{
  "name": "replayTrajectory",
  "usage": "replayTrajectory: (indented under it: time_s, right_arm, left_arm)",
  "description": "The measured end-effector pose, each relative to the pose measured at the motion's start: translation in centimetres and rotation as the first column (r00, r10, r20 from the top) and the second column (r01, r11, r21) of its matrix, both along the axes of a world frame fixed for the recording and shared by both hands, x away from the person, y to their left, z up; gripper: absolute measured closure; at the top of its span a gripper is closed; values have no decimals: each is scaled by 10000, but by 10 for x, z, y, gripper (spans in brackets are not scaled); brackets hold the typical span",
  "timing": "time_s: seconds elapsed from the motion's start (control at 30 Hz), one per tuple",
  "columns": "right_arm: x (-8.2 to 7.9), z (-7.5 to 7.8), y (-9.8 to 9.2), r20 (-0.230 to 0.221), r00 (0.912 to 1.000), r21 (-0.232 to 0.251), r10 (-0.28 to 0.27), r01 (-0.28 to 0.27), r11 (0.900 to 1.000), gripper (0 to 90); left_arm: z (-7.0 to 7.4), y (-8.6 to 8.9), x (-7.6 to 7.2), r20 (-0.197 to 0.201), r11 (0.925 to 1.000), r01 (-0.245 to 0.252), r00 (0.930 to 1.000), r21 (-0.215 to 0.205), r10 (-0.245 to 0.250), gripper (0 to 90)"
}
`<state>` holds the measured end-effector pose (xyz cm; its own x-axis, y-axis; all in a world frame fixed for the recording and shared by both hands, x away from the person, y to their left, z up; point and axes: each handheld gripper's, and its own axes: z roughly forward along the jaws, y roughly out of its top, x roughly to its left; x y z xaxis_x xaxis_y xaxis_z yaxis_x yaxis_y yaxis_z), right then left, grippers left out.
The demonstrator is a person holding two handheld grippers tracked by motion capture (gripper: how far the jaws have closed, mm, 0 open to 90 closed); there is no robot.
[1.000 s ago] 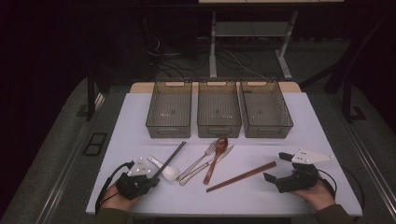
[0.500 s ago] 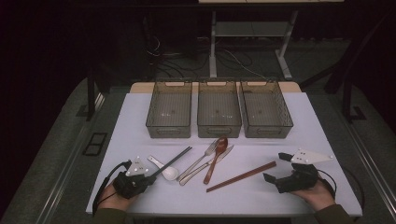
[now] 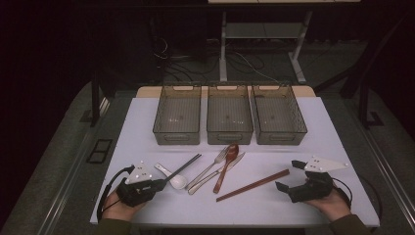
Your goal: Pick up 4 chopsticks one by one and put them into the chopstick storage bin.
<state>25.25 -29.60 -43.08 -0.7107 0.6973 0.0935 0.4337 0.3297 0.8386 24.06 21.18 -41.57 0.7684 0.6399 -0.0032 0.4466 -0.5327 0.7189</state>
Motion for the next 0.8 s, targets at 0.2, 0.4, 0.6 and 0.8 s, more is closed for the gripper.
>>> replayTrajectory:
  time_s: [0.2,0.4,0.6,0.8]
  right_arm:
    - [0,0,1,-11,10000,-26,17,-17,10000,8]
    - [0,0,0,-17,10000,-6,-2,2,10000,8]
    - [0,-1,0,-30,10000,13,-7,7,10000,8]
    - [-1,0,-1,-11,10000,25,-4,4,10000,8]
  left_arm:
    - [-1,5,8,9,9993,-46,10000,-371,47,733]
    - [-1,9,18,37,9971,-83,10000,-753,86,675]
    - [-6,15,28,-133,9928,16,9999,-1197,-32,658]
    - [-12,16,30,-287,9949,42,9996,-1011,-72,732]
